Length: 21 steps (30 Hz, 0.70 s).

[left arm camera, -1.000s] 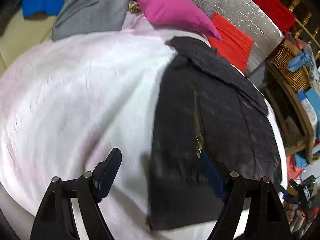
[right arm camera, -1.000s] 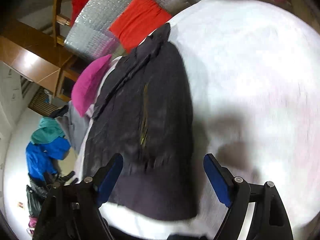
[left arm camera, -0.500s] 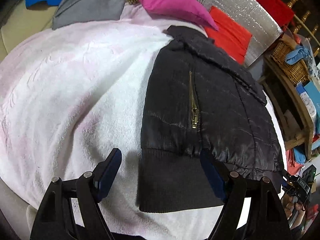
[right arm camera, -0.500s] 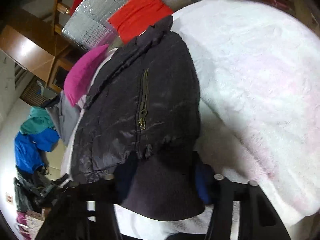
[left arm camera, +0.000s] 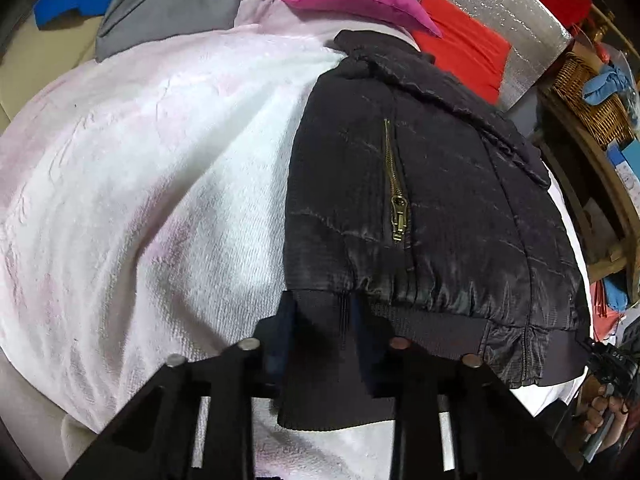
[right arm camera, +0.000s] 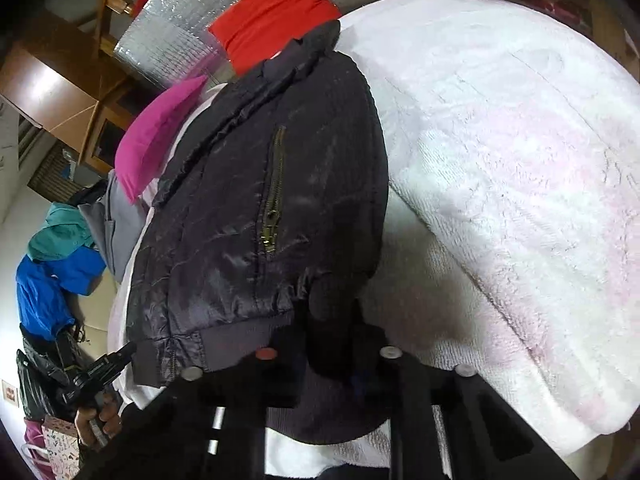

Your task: Fold large clothes

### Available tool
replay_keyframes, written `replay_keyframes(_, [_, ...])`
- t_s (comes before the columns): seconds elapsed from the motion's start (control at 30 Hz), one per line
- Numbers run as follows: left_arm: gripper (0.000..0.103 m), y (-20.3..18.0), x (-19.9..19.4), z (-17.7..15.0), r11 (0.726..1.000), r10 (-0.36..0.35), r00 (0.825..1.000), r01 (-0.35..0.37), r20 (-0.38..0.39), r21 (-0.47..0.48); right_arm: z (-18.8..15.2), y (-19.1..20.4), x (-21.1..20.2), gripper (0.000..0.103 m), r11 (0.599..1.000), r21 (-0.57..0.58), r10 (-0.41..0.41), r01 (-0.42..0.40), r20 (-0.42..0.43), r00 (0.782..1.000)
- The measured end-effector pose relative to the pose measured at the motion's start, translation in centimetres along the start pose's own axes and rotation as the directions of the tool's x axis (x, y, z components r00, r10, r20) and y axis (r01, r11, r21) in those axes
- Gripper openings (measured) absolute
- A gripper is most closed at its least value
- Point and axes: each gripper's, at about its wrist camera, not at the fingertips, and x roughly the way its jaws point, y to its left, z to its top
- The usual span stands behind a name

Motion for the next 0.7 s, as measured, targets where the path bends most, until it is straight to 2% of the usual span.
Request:
replay_keyframes(0.07, [0.027, 0.0, -0.4, -0.1, 1.000, -0.010, 1.000, 0.010, 0.011, 0.004, 0.0, 0.0, -0.5, 0.022, 1.000, 0.015, 0.003, -0.004, 0.025, 1.000])
replay_keyframes(0.1, [0.029, 0.2, -0.4, -0.2, 1.000, -0.013, 1.000, 0.013, 0.009, -0.001, 0.0, -0.1, -0.6, 0.031, 1.000, 0.016, -0.001, 0.000, 0.033, 0.999])
replay_keyframes(0.13, [0.044, 0.4, -0.2, -0.2, 1.000, -0.013, 1.000, 0.013, 0.002, -0.013, 0.0, -0.1, -0.6, 0.059, 1.000, 0.015, -0.001, 0.000, 0.048, 0.999])
replay_keyframes(0.17, [0.064, 0.7, -0.1, 0.0, 0.999, -0.010, 1.000, 0.010, 0.000, -0.036, 0.0, -0.1, -0.7, 0.075, 1.000, 0.019, -0.005, 0.004, 0.058, 0.998])
replay_keyframes(0.2, [0.069, 1.1, -0.3, -0.1, 0.998, -0.013, 1.000, 0.014, 0.011, -0.060, 0.1, -0.2, -0.8, 0.081, 1.000, 0.026, -0.003, 0.001, 0.080, 0.997])
replay_keyframes(0.23, [0.069, 1.3, -0.5, 0.0, 0.996, -0.028, 0.999, 0.030, 0.029, -0.082, 0.2, -0.2, -0.6, 0.081, 0.999, 0.028, 0.017, -0.019, 0.079, 0.997])
replay_keyframes(0.3, [0.069, 1.1, -0.3, 0.0, 0.996, -0.046, 0.999, 0.048, 0.029, -0.079, 0.4, 0.2, 0.2, 0.076, 1.000, 0.018, 0.018, -0.019, 0.051, 0.999])
replay_keyframes(0.37, [0.067, 0.3, 0.3, -0.2, 0.999, -0.033, 0.999, 0.034, 0.012, -0.041, 0.4, 0.5, 1.5, 0.050, 1.000, 0.005, 0.002, -0.002, 0.004, 1.000])
replay_keyframes(0.4, [0.059, -0.1, 0.7, -0.3, 1.000, -0.012, 1.000, 0.012, 0.000, -0.013, 0.4, 0.5, 1.8, 0.039, 1.000, 0.006, -0.025, 0.026, -0.002, 1.000])
replay_keyframes(0.47, [0.028, -1.0, 0.8, -0.4, 0.999, 0.037, 0.999, -0.037, -0.004, 0.034, 0.5, 0.5, 1.8, 0.026, 1.000, 0.009, -0.011, 0.011, -0.012, 1.000])
replay_keyframes(0.5, [0.017, -1.3, 0.6, -0.3, 0.997, 0.061, 0.998, -0.061, 0.002, 0.051, 0.6, 0.7, 1.5, 0.018, 1.000, 0.005, -0.002, 0.002, -0.018, 1.000])
replay_keyframes(0.6, [0.010, -1.6, -1.0, 0.3, 0.997, 0.048, 0.999, -0.049, 0.015, 0.054, 1.1, 1.9, -0.2, 0.012, 0.999, -0.031, 0.031, -0.031, -0.011, 0.999])
replay_keyframes(0.7, [0.010, -2.3, -3.9, 0.7, 0.997, 0.027, 0.996, -0.033, 0.082, 0.077, 1.5, 3.6, -2.1, 0.011, 0.996, -0.059, 0.069, -0.069, 0.014, 0.997])
